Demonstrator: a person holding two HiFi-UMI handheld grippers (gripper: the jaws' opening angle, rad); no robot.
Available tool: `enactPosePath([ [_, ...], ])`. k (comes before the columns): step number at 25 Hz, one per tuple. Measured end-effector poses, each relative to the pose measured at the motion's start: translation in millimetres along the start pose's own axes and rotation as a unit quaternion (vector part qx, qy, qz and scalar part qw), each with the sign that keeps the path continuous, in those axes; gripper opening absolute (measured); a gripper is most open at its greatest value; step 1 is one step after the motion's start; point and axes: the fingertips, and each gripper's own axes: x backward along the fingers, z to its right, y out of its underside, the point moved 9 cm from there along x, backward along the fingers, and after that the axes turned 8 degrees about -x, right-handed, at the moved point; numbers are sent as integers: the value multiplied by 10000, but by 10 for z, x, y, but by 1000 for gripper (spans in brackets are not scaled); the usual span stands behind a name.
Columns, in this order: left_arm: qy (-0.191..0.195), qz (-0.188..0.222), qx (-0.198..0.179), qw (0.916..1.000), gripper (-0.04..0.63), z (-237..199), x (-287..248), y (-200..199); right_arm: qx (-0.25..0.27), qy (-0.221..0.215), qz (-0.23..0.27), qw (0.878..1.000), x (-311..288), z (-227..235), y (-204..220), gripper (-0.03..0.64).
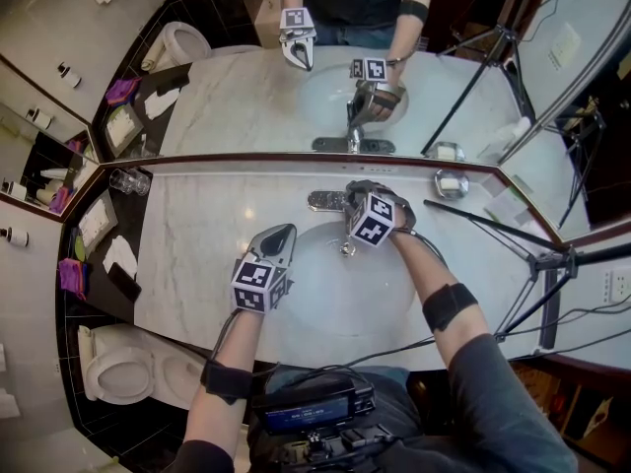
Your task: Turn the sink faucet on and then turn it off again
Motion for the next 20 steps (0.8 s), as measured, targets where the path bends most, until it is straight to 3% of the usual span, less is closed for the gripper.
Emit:
enactPosePath([
  [11,20,70,76,9999,0,29,48,-15,-31,-36,119,9999,350,-164,18,133],
  [13,18,103,92,9999,0,34,60,-27,-166,-54,250,9995,469,-196,30,126],
  [17,27,183,104,9998,0,54,81,-56,-696,141,630,9955,746,-191,104,29],
  [20,38,240,149,9996,0,66,112,-66,-1232,258,890,9881,989,-165,171,20],
])
